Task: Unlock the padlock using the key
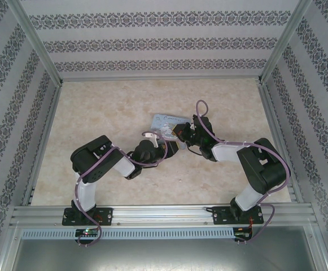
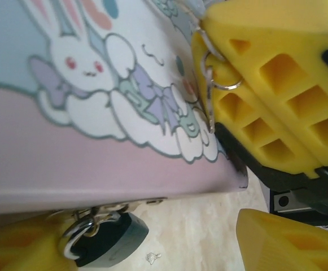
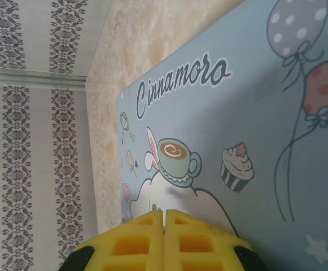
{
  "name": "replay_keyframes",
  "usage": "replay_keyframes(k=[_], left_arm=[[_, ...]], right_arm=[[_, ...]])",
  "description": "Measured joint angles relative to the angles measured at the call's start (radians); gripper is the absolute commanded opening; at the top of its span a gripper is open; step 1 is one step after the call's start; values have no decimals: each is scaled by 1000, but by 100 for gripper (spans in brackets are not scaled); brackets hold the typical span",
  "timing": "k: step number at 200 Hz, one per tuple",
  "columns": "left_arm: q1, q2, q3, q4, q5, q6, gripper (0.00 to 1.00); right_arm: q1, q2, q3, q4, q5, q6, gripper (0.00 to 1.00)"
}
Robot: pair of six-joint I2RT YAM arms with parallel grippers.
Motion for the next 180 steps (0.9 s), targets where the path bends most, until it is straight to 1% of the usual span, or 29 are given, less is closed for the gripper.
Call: replay_keyframes(k=[29,84,109,160,168,180], left_arm=[[0,8,-10,21,-17,-34,59],[0,11,-31,29,-29,-50,45],[-1,11,-33,25,-28,-50,43],[-3,11,-27,6,-29,-30,41],[-3,11,-25,1,-29,-27,38],[-3,11,-21,-10,-30,-24,38]], right_arm=[[0,0,0,0,0,0,0],[0,0,-2,4,0,0,0],[0,0,-2,4,0,0,0],[0,0,-2,4,0,1,0],[0,0,-2,4,0,0,0],[0,0,-2,4,0,1,0]])
